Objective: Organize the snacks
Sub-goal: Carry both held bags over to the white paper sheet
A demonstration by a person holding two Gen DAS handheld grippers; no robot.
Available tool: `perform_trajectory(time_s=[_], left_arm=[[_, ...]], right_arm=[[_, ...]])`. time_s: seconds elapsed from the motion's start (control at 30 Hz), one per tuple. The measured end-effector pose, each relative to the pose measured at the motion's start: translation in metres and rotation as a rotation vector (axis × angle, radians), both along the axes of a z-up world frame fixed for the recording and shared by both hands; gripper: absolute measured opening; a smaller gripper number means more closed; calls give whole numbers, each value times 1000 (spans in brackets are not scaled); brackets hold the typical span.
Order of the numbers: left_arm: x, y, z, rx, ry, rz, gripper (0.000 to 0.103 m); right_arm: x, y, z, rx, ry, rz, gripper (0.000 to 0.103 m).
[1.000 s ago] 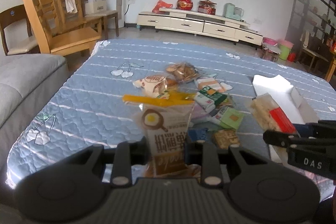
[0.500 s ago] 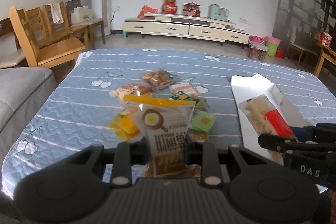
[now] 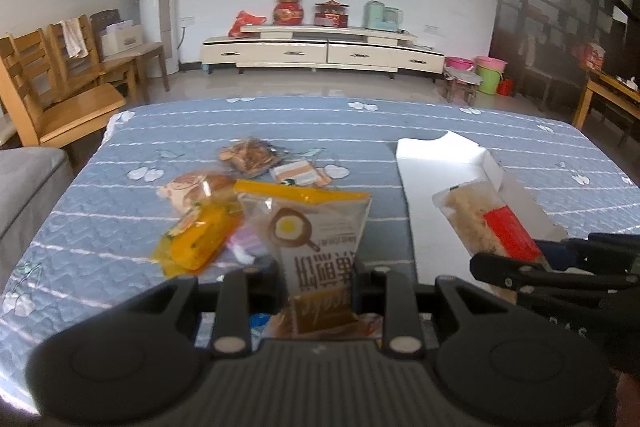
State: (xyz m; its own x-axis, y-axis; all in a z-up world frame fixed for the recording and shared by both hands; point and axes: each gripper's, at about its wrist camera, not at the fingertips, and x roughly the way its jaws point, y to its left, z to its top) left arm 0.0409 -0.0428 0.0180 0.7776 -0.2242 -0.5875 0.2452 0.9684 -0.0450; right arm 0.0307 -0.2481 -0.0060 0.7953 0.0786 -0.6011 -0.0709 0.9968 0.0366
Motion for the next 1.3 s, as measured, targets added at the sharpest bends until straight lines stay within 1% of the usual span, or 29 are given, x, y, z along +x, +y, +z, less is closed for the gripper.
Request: perform_trajectory(time_s=[0.47,0.73,1.13,1.3], left_arm=[[10,-49,1,6,22,-94,27],[14,-80,3,13,18,-150,27],[26,-104,-8,28,37,-176,27],[33,-114,-9,30,37,-189,27]], right_arm=[[-4,-21,2,1,-4,-87,43],[-7,-43,1,9,3,-158,43],[5,-54,-10,29,18,-198,43],[11,-56,-10,29,22,-206,43]])
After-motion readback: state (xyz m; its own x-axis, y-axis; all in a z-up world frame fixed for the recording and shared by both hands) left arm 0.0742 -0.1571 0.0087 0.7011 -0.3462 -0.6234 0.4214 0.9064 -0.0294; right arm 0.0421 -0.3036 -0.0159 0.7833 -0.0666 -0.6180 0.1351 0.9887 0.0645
